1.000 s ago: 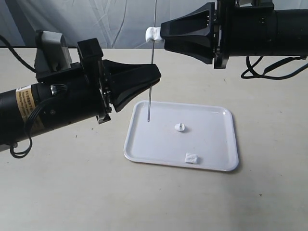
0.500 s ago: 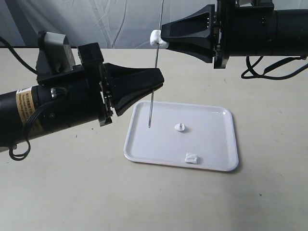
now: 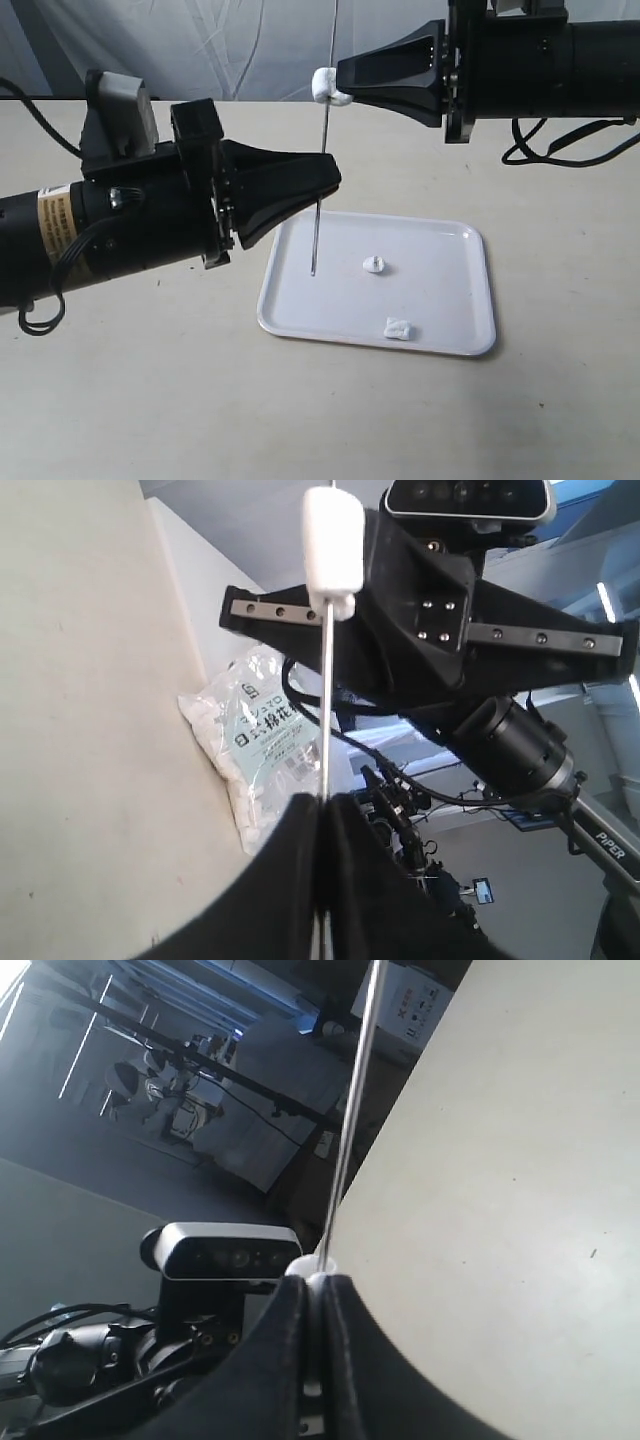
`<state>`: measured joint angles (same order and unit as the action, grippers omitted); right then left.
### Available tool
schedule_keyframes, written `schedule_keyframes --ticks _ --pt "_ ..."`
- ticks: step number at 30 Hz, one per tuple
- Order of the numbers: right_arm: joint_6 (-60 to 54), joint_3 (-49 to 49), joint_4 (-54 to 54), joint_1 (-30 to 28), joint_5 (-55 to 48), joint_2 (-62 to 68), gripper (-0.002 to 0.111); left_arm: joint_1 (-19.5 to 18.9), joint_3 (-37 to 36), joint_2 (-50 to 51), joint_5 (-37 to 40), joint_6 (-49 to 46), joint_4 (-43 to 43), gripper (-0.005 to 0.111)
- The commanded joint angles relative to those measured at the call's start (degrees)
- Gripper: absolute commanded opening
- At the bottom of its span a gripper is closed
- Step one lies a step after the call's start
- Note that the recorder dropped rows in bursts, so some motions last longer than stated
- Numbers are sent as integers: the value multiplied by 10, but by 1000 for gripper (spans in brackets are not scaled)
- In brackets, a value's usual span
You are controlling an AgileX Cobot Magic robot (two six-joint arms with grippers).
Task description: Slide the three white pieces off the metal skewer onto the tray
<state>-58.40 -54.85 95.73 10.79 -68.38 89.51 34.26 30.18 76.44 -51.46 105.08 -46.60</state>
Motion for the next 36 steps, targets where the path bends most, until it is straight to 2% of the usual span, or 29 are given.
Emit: schedule_keyframes --ticks 1,8,13,19,21,28,30,32,34,35,36 --pt "-20 -3 41 -4 16 1 -1 0 0 2 13 40 -58 0" --pt "-31 -4 42 -4 54 1 -1 2 0 2 -5 109 -159 0" --pt "-52 -4 42 -4 90 1 -1 2 0 2 -68 148 -211 0" --pt "-80 -4 42 -4 174 1 -1 2 0 2 -111 148 -224 0" --pt "-110 -7 42 -4 243 1 -1 2 0 2 -112 148 -225 0" --pt "-119 -76 42 -4 329 1 -1 2 0 2 -125 148 -233 0" --pt "-110 -90 -54 -5 343 1 -1 2 0 2 -107 148 -242 0" --pt "-19 -91 -217 -7 328 0 -1 2 0 2 -40 144 -242 0" --pt "96 -91 -367 -7 312 1 -1 2 0 2 74 126 -242 0" --pt "180 -91 -473 -6 277 3 -1 2 0 2 160 109 -243 0" --pt "211 -91 -513 -6 257 5 -1 2 0 2 183 103 -248 0"
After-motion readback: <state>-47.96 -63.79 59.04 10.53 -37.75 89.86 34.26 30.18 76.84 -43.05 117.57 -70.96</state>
